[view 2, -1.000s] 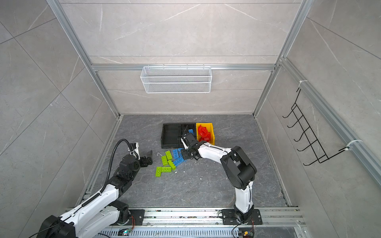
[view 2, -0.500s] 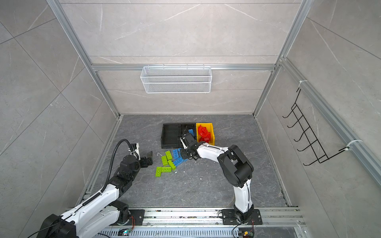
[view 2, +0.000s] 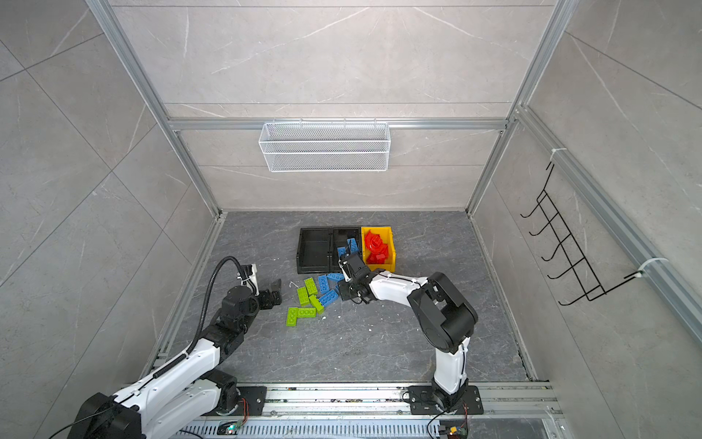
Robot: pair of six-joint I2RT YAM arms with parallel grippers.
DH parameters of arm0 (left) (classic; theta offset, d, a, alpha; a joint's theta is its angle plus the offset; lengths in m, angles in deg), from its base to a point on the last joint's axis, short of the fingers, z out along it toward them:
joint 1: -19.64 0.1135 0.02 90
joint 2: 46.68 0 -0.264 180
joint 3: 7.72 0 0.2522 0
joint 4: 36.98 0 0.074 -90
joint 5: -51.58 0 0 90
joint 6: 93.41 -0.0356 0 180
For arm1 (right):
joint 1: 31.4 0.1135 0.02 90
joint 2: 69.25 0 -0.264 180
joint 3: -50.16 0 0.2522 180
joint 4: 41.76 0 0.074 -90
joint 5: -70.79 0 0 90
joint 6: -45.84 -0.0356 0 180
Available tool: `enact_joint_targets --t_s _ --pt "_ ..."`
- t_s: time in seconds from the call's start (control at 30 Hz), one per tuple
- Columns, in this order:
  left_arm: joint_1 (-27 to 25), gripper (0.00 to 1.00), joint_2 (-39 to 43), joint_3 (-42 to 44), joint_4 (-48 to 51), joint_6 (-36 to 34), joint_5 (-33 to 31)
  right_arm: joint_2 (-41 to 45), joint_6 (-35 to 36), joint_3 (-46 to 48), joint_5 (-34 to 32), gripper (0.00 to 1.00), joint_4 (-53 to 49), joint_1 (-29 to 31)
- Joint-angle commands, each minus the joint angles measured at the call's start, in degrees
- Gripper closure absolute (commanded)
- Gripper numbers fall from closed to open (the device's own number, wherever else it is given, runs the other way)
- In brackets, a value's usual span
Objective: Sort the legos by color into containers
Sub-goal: 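Lower the right gripper and grasp a blue rectangular brick, then carry the blue brick into the black bin and open the right gripper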
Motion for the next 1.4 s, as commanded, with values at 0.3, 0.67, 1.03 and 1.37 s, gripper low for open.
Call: enact_joint_targets --t_s 0.3,0.67,1.03,1.37 --pt "0.07 0.0 -0.52 -0.92 -2.51 0.42 -0.74 10.46 0.83 3.0 -4.27 0.53 -7.55 0.05" --pt "0.07 0.01 -0.03 -0.76 -2.37 0.16 -0.97 4.21 3.28 -2.48 -4.52 0.5 -9.72 2.17" --pt "0.11 0.0 0.5 -0.83 -2.08 0.16 -0.99 -1.14 4.11 -4.4 -4.92 0.51 -9.3 3.11" --pt "0.07 0.01 0.44 -0.9 -2.03 0.25 -1.05 -1.54 5.24 -5.1 -8.54 0.62 -9.29 4.15"
